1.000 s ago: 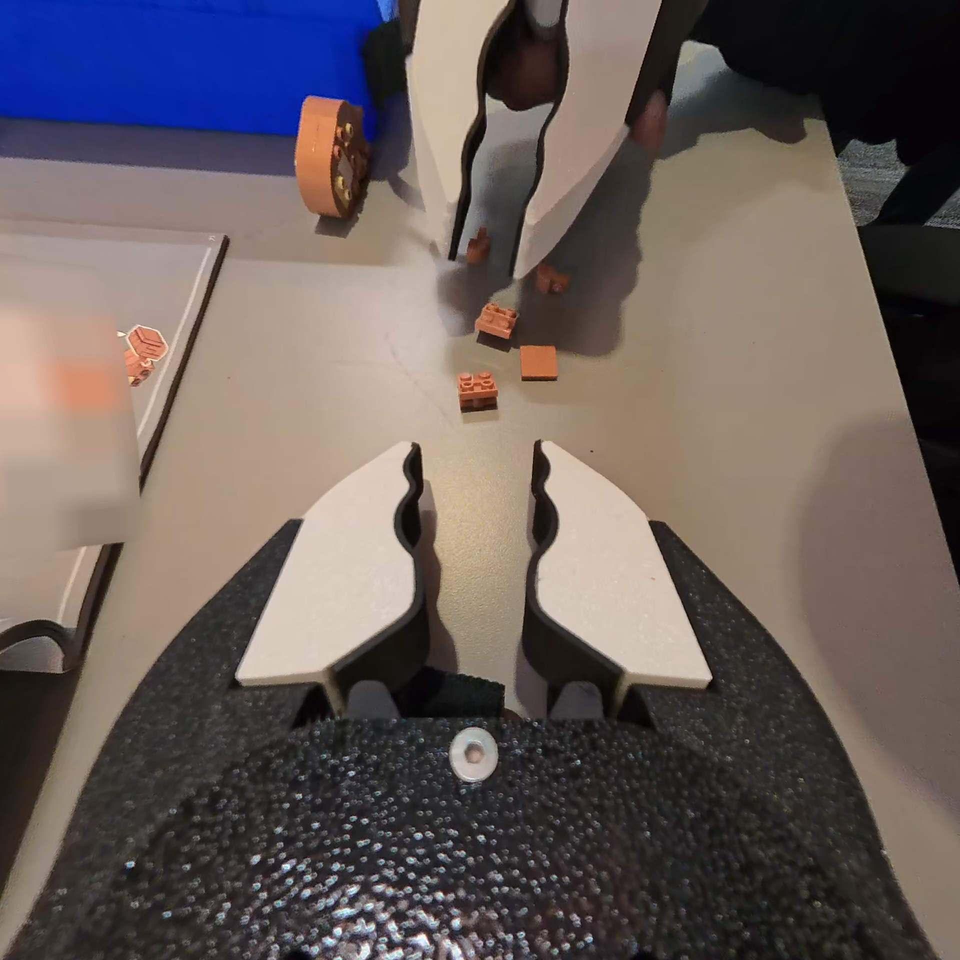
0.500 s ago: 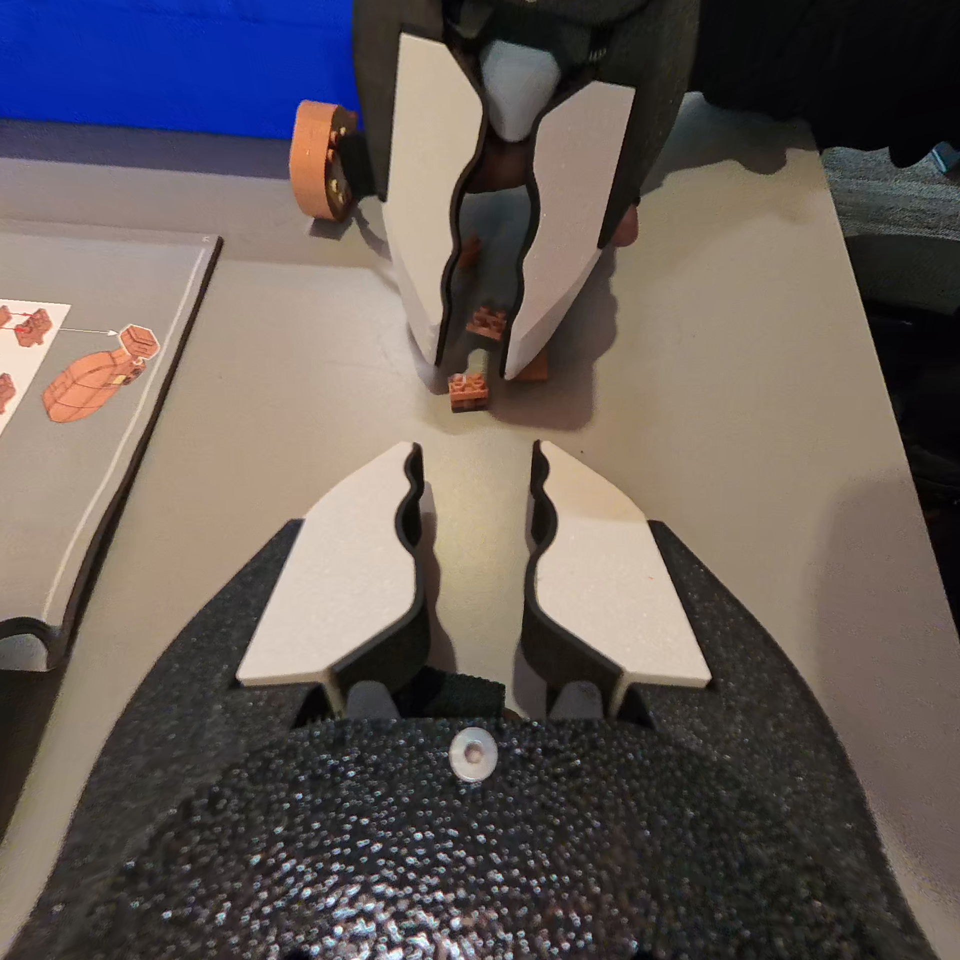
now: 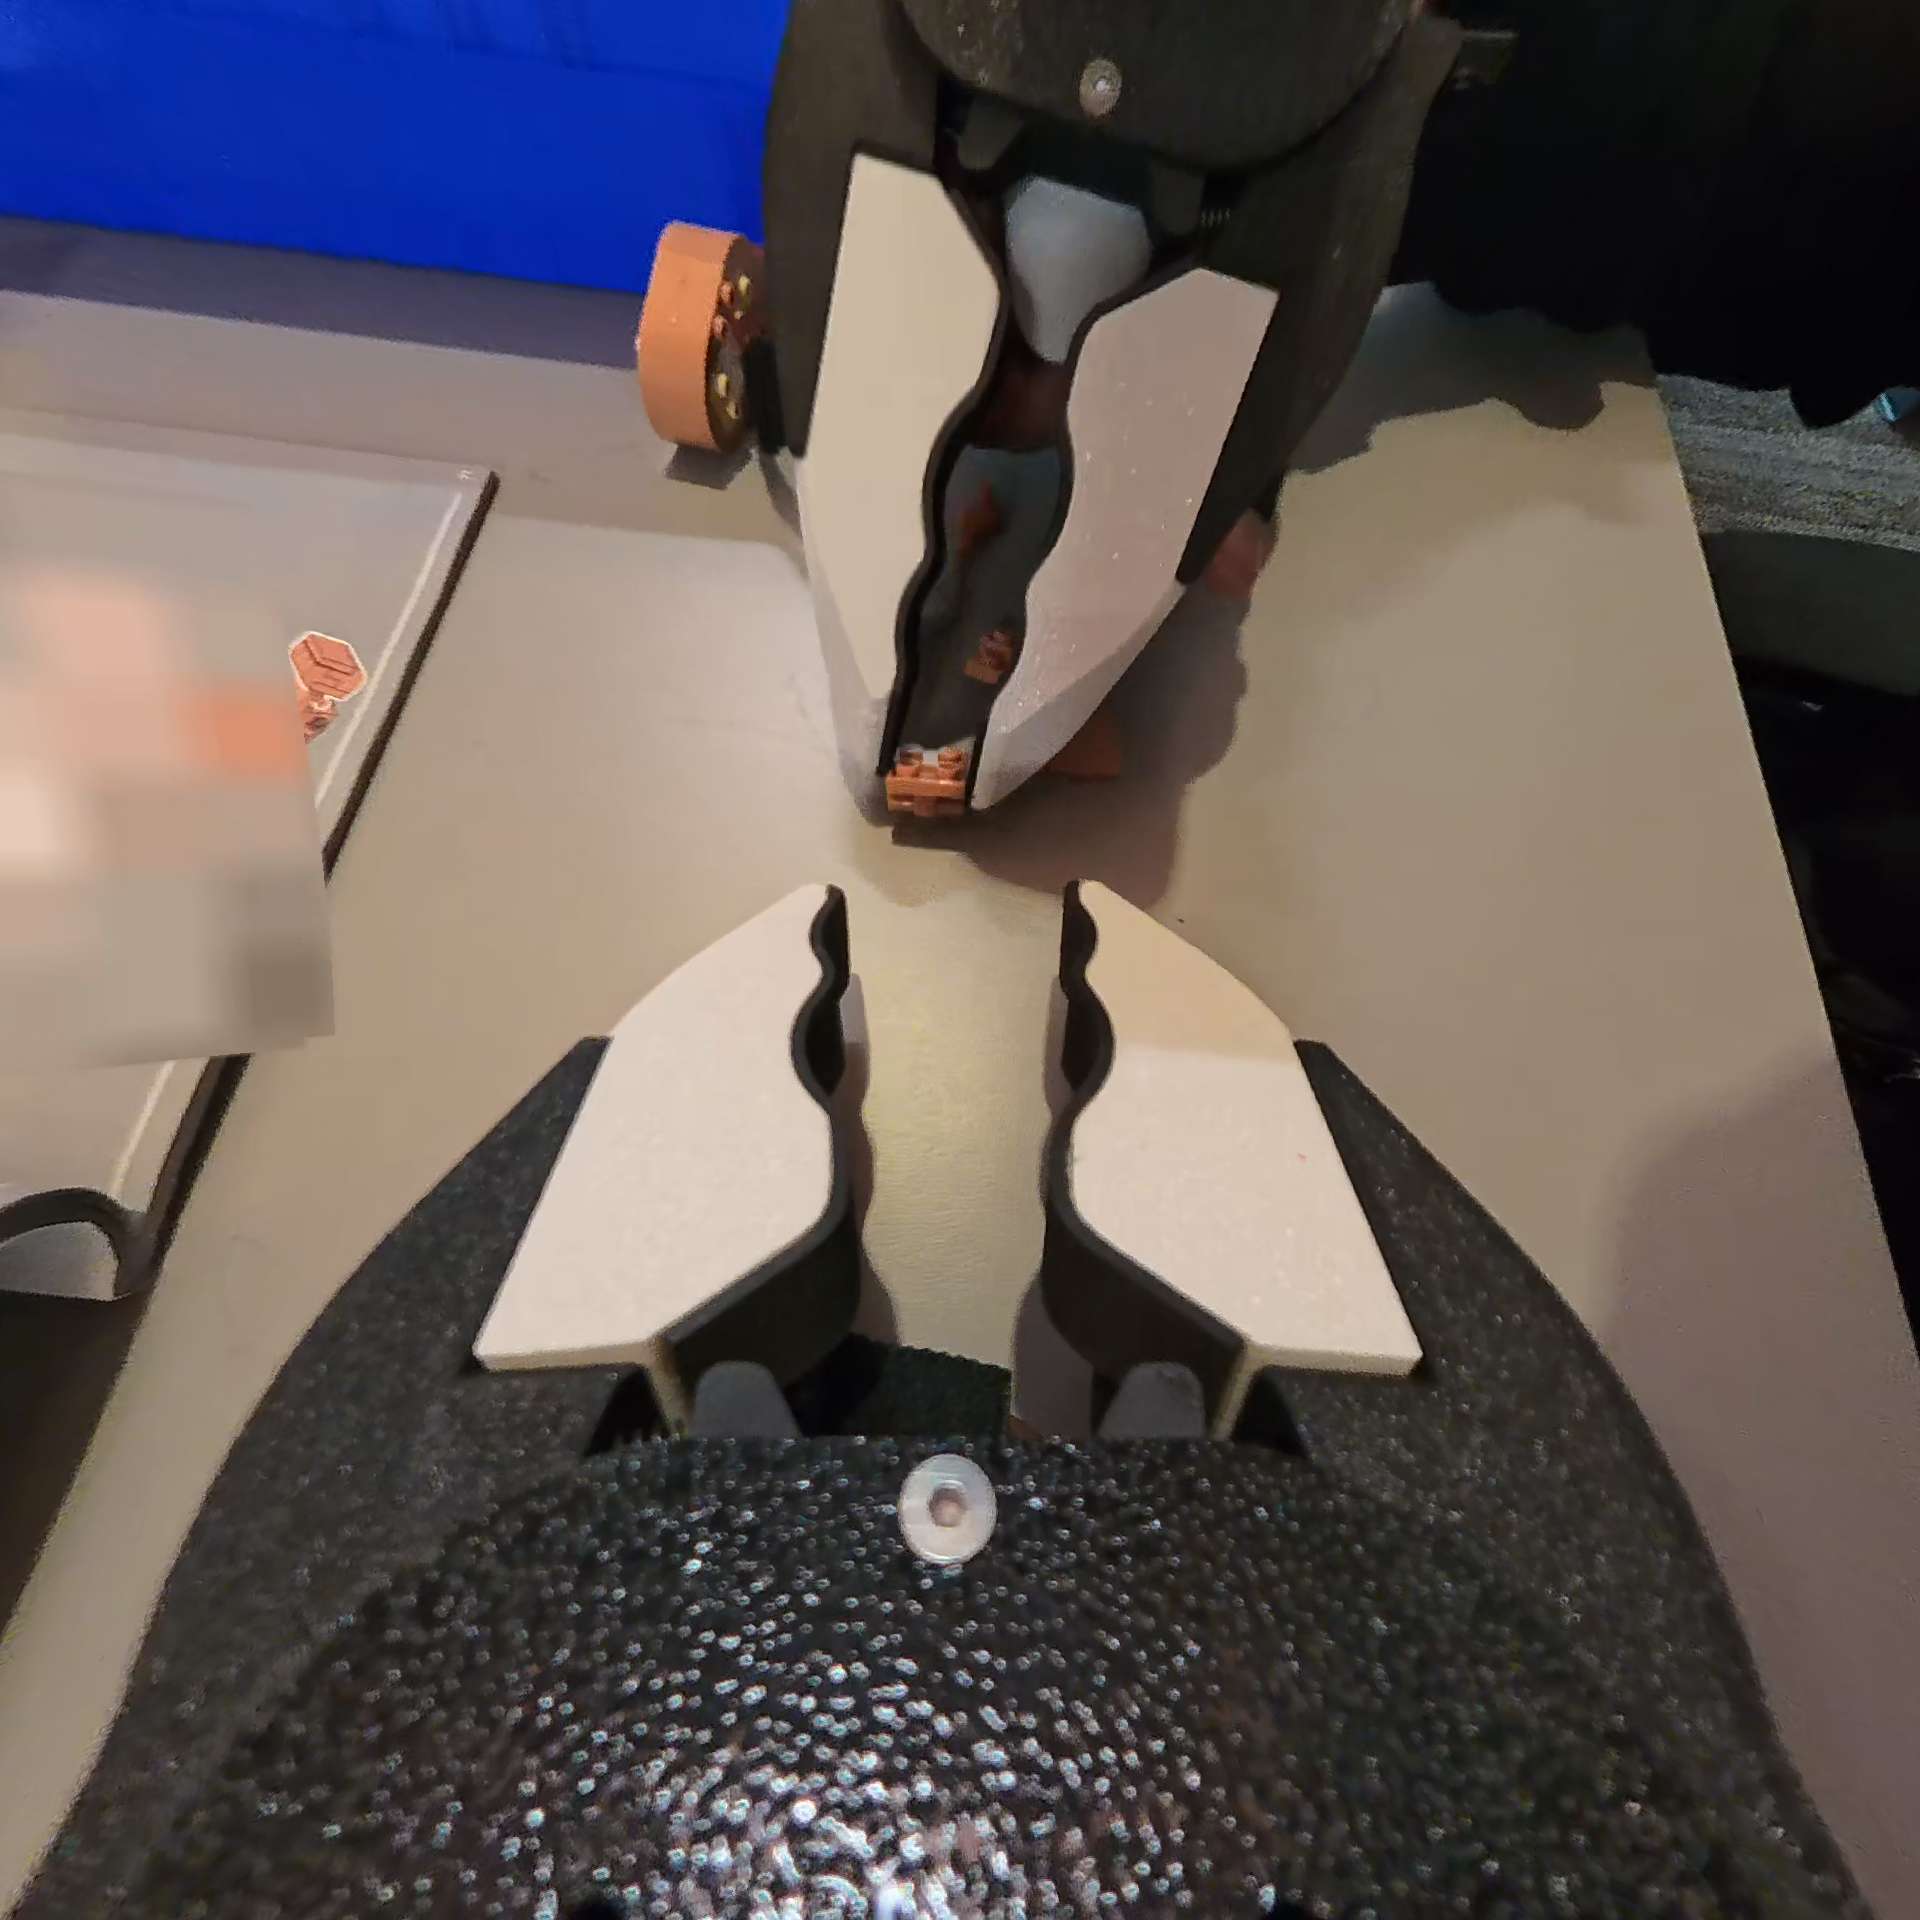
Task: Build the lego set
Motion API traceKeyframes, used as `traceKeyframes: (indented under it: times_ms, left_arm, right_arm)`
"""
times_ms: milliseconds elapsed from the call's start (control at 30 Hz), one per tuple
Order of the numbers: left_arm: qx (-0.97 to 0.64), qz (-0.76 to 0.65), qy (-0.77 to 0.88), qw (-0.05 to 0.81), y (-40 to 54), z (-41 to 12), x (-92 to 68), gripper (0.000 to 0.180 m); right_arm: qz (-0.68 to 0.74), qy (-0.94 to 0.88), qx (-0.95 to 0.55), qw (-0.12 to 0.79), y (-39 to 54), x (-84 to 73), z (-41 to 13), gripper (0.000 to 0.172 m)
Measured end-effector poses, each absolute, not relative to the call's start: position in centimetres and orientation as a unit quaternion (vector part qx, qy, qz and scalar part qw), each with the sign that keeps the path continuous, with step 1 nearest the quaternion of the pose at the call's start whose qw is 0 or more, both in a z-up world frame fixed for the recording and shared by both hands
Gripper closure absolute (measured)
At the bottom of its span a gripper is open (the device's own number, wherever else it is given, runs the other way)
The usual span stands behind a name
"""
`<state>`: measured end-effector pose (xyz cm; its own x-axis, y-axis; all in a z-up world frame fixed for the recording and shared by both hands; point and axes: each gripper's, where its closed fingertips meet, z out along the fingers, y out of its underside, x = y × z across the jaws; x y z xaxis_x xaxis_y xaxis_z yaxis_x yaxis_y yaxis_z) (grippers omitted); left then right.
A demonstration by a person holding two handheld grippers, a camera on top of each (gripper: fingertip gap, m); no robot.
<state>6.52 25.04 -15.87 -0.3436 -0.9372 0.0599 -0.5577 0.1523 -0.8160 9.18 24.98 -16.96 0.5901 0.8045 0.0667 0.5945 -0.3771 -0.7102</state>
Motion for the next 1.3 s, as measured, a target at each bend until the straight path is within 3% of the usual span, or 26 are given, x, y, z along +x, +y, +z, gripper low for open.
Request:
traceKeyframes:
  times_ms: [567, 1067, 1300]
  left_arm:
    - [-0.514, -0.442, 0.677, 0.287, 25.0, -13.7, 7.7, 0.146]
    - [-0.477, -0.489, 0.662, 0.310, 24.1, -11.8, 7.9, 0.157]
    - [-0.481, -0.536, 0.641, 0.266, 23.3, -11.2, 7.6, 0.162]
  right_arm:
    - [0.182, -0.413, -0.755, 0.476, 25.2, 8.4, -12.9, 0.156]
    - [0.221, -0.434, -0.703, 0.518, 23.9, 7.6, -11.3, 0.156]
    - [0.218, -0.442, -0.684, 0.537, 23.6, 7.3, -10.6, 0.155]
